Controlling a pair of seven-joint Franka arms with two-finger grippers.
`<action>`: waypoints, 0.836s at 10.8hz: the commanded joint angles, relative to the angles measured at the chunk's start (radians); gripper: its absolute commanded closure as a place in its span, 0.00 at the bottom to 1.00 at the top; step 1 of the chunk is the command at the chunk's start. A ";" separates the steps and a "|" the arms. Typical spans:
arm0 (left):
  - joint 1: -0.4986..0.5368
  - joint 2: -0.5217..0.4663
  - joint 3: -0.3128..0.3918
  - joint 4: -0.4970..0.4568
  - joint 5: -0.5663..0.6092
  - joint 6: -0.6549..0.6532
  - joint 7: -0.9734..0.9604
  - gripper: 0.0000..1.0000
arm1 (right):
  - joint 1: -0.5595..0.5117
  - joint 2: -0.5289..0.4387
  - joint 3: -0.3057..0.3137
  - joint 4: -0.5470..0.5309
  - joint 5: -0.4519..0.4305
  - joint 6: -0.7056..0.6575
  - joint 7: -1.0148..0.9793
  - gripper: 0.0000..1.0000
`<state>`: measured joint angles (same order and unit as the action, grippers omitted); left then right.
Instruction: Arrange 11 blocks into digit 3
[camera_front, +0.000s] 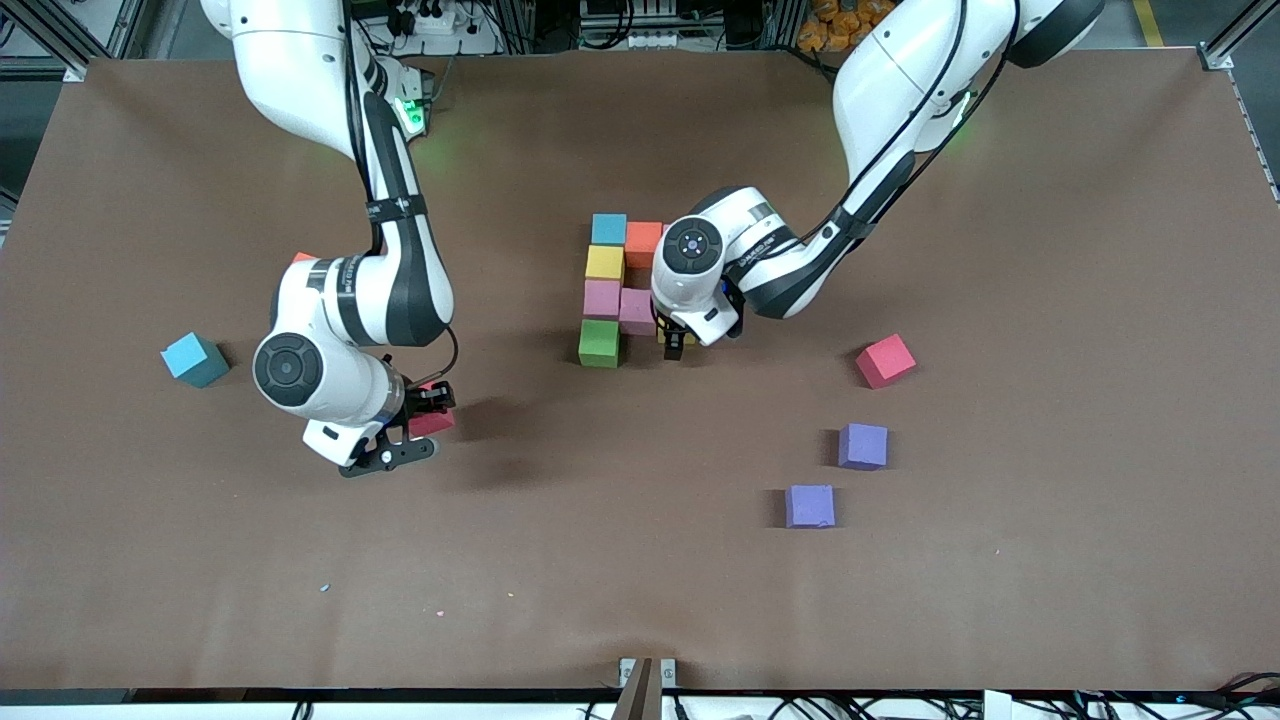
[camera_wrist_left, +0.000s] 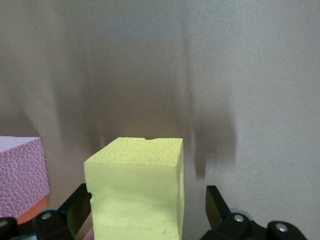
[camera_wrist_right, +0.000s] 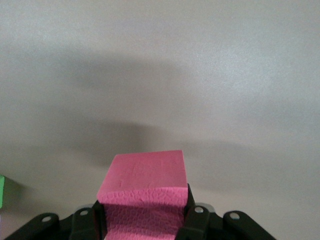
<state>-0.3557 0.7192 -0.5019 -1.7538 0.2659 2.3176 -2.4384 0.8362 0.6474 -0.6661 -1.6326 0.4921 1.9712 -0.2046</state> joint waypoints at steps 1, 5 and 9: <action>0.010 -0.029 -0.007 -0.001 0.010 -0.046 0.044 0.00 | 0.017 0.011 0.003 0.062 -0.009 -0.061 0.103 0.95; 0.081 -0.041 -0.062 -0.004 0.001 -0.076 0.087 0.00 | 0.011 0.014 0.036 0.108 0.000 -0.097 0.191 0.95; 0.148 -0.073 -0.113 0.002 0.001 -0.179 0.171 0.00 | 0.003 0.034 0.056 0.145 0.005 -0.101 0.284 0.98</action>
<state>-0.2255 0.6829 -0.6022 -1.7452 0.2659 2.1846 -2.3004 0.8574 0.6595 -0.6215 -1.5293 0.4929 1.8923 0.0455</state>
